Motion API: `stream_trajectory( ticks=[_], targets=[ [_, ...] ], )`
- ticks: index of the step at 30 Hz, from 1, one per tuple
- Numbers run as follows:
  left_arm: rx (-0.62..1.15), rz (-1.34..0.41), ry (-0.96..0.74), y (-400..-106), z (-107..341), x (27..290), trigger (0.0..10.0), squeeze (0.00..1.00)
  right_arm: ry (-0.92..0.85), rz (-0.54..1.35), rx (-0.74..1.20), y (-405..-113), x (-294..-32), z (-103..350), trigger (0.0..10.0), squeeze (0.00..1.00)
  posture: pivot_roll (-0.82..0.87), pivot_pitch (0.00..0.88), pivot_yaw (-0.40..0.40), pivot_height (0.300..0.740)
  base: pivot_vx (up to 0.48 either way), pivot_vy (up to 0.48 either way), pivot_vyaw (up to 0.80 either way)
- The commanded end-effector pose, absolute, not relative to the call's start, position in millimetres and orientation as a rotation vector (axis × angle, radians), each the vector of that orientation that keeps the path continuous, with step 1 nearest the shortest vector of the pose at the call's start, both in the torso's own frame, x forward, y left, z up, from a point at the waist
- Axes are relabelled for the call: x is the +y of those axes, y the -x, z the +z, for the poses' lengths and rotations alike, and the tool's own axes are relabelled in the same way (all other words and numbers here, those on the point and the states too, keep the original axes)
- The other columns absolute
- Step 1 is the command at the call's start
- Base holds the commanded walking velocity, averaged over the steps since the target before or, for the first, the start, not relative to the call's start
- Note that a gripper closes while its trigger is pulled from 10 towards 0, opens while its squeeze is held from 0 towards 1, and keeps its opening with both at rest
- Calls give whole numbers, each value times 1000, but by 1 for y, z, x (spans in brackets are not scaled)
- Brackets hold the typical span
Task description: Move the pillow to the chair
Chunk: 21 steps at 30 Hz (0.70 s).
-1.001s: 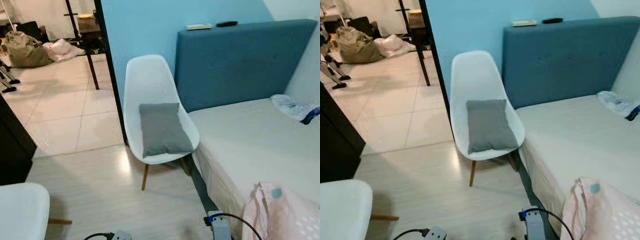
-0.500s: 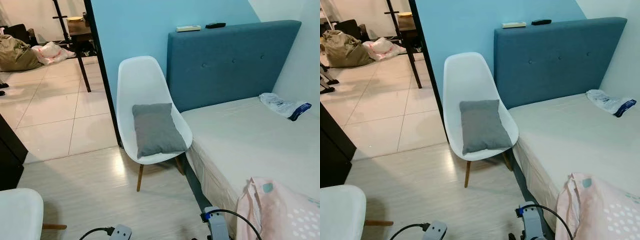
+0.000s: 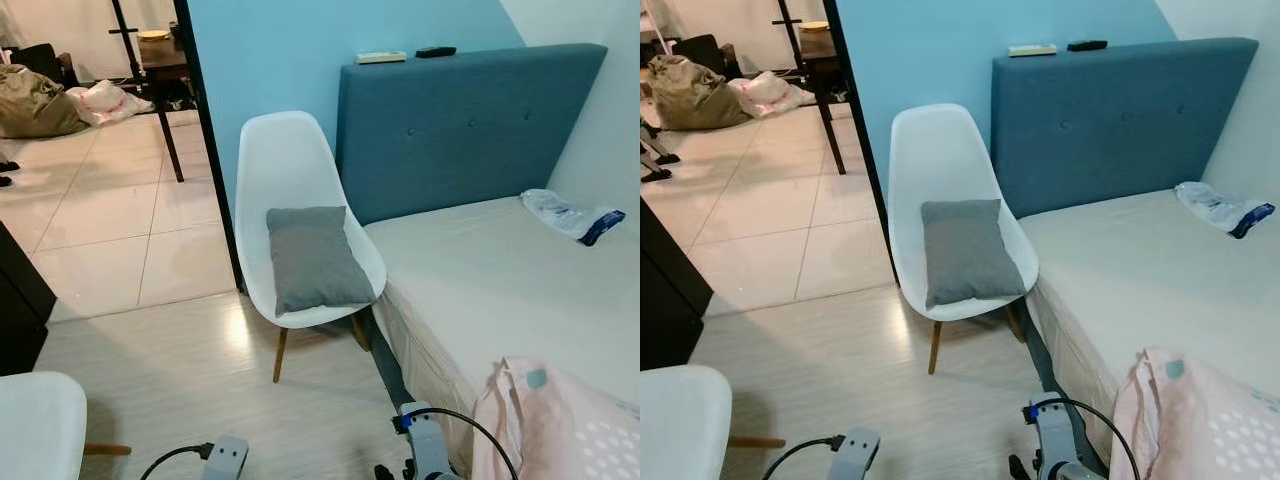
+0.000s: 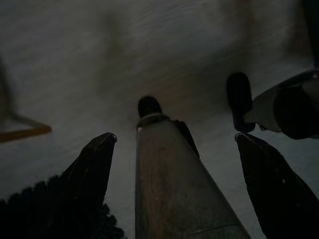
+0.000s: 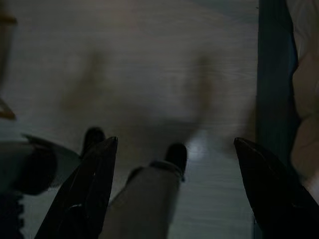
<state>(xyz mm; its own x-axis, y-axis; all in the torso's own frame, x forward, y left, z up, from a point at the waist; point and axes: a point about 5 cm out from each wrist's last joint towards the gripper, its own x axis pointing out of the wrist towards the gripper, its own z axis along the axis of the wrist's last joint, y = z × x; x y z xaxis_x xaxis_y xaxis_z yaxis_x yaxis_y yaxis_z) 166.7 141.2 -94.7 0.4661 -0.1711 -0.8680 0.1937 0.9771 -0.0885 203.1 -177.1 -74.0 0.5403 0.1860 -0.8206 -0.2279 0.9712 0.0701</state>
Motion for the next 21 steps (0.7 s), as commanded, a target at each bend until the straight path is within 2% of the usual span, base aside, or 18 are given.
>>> stream_trajectory(
  ticks=[1,10,13,14,19,21],
  targets=[
    [1063,-206,-23,-166,-95,144,10000,0,77,271,991,-200,-173,-76,10000,0,7,0,-30,740,0,0,0],
    [1045,-169,-32,-172,-93,145,10000,0,125,442,1040,-190,-148,-82,10000,0,44,0,-73,740,0,0,0],
    [1036,-175,-28,-174,-92,141,10000,0,175,522,1042,-186,-146,-83,10000,0,35,0,-65,740,0,0,0],
    [1031,-201,-36,-176,-91,137,10000,0,205,555,1027,-187,-148,-82,10000,0,-8,0,-12,740,0,0,0],
    [1024,-288,-89,-178,-90,131,10000,0,334,634,913,-207,-151,-70,10000,0,-69,0,36,740,0,0,0],
    [1028,-315,-139,-179,-89,137,10000,0,514,718,758,-229,-146,-53,10000,0,-78,0,46,740,0,0,0]
  ],
)
